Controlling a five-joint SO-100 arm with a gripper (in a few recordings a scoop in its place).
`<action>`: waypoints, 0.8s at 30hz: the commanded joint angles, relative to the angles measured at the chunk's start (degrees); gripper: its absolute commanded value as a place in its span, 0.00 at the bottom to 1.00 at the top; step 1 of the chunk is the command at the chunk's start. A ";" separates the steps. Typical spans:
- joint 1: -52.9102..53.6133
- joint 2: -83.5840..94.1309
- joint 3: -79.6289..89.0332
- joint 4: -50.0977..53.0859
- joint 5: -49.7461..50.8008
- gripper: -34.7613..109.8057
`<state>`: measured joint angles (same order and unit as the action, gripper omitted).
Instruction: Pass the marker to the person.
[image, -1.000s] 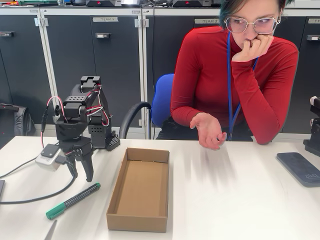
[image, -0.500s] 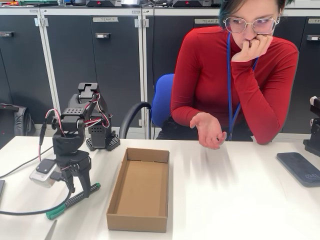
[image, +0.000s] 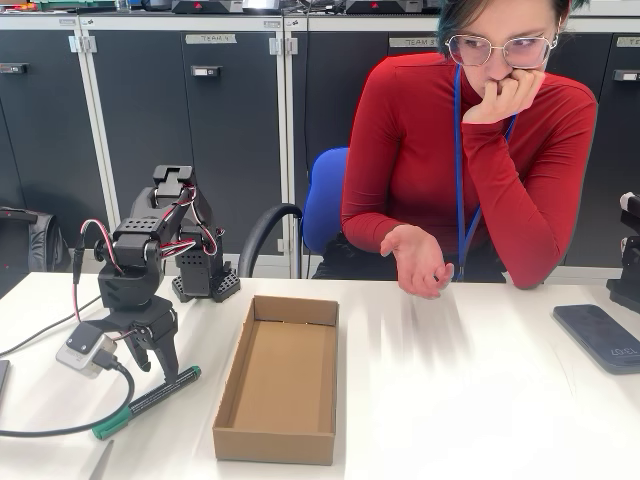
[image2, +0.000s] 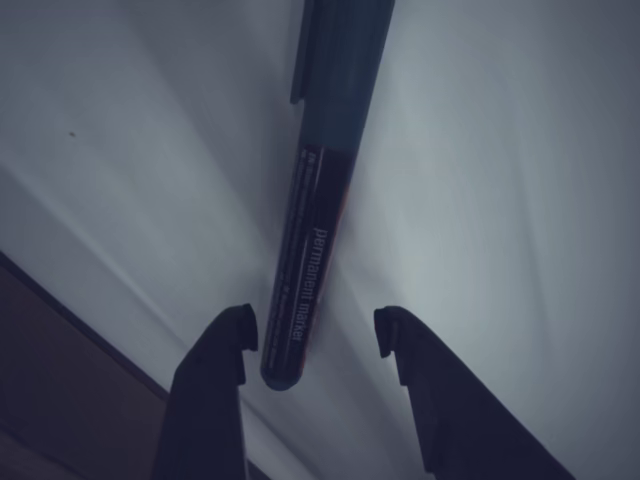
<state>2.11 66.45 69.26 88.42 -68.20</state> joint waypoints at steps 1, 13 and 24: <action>1.05 0.44 -0.44 -1.23 -0.79 0.42; 1.14 -7.29 -7.82 -5.62 -0.97 0.42; -0.53 -14.33 -14.33 -7.29 0.00 0.28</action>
<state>2.20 52.21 58.45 81.65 -68.29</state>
